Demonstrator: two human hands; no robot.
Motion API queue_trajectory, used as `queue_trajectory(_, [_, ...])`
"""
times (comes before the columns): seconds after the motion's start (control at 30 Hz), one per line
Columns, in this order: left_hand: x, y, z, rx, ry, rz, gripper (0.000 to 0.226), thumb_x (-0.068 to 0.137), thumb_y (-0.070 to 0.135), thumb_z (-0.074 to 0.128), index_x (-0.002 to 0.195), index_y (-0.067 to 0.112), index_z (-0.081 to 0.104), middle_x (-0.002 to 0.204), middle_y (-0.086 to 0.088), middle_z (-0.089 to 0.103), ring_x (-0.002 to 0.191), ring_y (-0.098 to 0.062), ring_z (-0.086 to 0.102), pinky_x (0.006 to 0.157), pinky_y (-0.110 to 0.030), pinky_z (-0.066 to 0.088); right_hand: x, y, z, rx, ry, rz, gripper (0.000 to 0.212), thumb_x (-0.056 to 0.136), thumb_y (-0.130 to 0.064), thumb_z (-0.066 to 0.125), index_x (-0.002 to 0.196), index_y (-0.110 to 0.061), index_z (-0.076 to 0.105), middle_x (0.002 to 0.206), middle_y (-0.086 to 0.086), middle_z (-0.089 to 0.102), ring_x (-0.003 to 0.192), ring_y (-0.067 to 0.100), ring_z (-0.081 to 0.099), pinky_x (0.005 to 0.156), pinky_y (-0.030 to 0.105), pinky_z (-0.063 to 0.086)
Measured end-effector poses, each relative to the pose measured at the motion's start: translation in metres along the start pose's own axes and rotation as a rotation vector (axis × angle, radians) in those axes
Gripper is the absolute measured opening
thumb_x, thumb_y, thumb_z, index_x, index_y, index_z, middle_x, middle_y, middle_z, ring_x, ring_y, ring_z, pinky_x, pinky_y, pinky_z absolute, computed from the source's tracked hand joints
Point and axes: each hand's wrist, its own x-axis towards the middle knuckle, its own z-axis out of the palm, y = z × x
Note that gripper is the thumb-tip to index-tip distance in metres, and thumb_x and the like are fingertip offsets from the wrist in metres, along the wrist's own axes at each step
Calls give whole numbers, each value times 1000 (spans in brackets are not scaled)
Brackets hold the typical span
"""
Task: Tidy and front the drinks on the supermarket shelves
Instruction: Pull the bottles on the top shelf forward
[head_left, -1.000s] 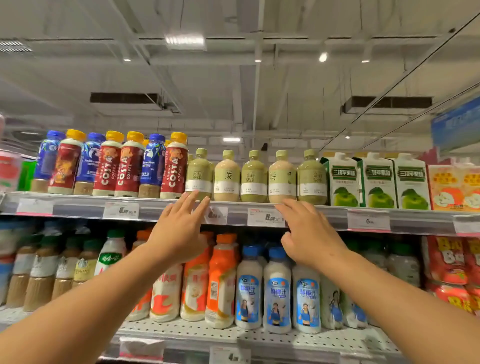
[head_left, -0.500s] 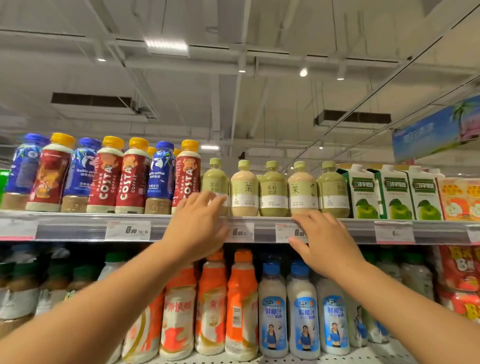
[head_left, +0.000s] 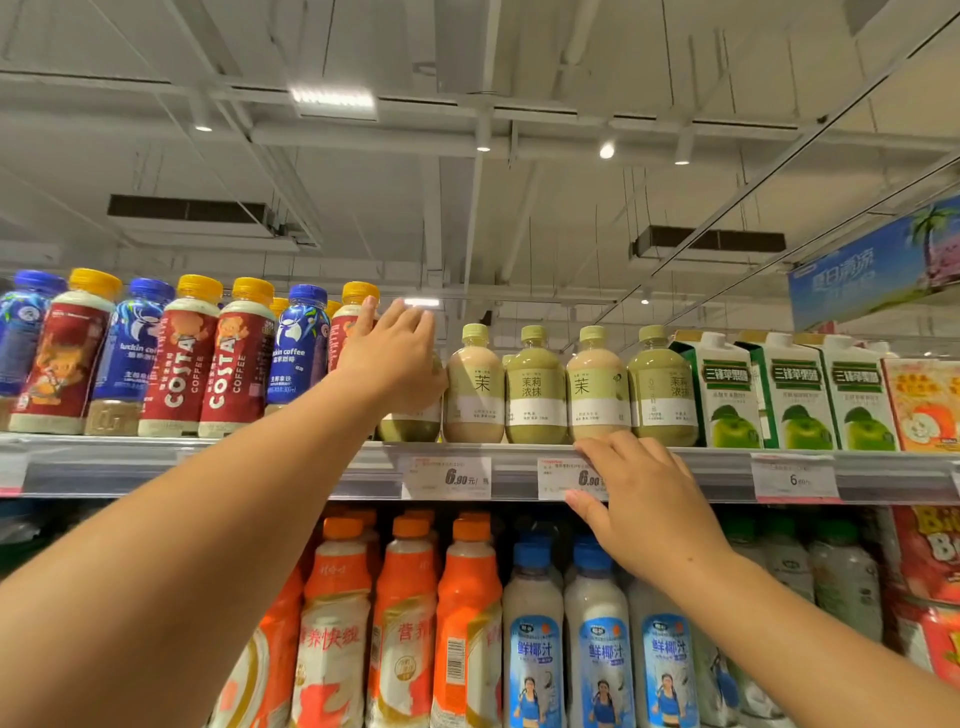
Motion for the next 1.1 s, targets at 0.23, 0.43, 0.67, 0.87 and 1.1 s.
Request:
queue_trajectory(0.23, [0,1,-13,-1,73,-15,65,90,48,51,143,15,35,146,-8,41,139,-30,29,117,-50,-4,-1,0,1,9,24,1,55,93,-55,48,142,-32,40,129,-12,47,117,14,41,103,29,31])
queue_trajectory(0.43, [-4,9,-31,-264,242,-76,42,90,37,61,126,17,54,126,-11,48,106,-28,48,92,-42,42,-1,-1,0,21,26,5,55,94,-54,50,142,-30,41,130,-11,47,119,15,42,104,31,30])
queue_trajectory(0.67, [-16,19,-42,-542,217,-75,29,95,26,58,122,19,51,107,-11,64,84,-21,58,63,-30,52,-2,-2,0,36,27,19,53,94,-52,50,142,-31,40,131,-12,46,119,14,41,104,31,31])
queue_trajectory(0.87, [-39,26,-65,-875,383,-117,41,92,31,61,130,16,52,105,6,56,92,-13,55,68,-20,45,1,-6,-11,68,-67,37,57,93,-46,56,144,-28,38,136,-8,45,124,16,40,107,34,34])
queue_trajectory(1.1, [-74,88,-81,-1118,140,-89,37,85,35,70,116,16,62,97,2,67,89,-12,65,75,-33,59,-5,-9,-69,1087,-229,208,85,67,-59,75,140,-34,41,119,-19,55,109,-1,55,78,20,49])
